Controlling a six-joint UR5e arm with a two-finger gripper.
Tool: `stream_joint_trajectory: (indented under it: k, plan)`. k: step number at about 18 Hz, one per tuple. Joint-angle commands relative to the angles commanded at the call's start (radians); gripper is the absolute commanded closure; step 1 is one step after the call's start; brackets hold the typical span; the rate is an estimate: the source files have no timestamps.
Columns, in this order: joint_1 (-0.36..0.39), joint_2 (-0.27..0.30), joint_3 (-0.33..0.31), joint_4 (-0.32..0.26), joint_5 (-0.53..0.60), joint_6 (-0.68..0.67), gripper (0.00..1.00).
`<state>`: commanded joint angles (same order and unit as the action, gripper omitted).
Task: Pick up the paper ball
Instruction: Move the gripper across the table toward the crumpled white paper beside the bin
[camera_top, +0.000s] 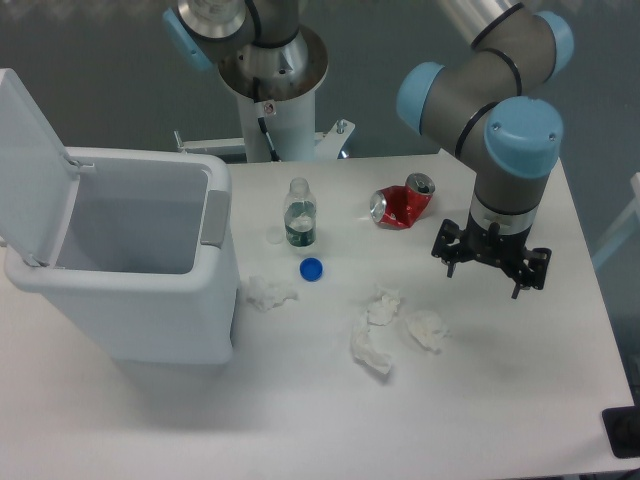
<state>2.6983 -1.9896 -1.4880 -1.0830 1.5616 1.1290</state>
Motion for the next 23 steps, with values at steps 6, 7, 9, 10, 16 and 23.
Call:
stream_joint_trajectory:
  k: [6, 7, 9, 10, 16, 23]
  plan:
    - [-0.006, -0.002, 0.000, 0.003, -0.020, -0.011, 0.00]
    - [-0.006, -0.003, -0.002, 0.005, -0.038, -0.012, 0.00]
    - [-0.006, -0.005, -0.017, 0.015, -0.070, -0.020, 0.00]
    - [-0.006, -0.003, -0.032, 0.021, -0.072, -0.034, 0.00]
    - [-0.009, 0.018, -0.109, 0.037, -0.061, -0.078, 0.00]
    - [-0.066, 0.057, -0.219, 0.035, -0.067, -0.106, 0.00]
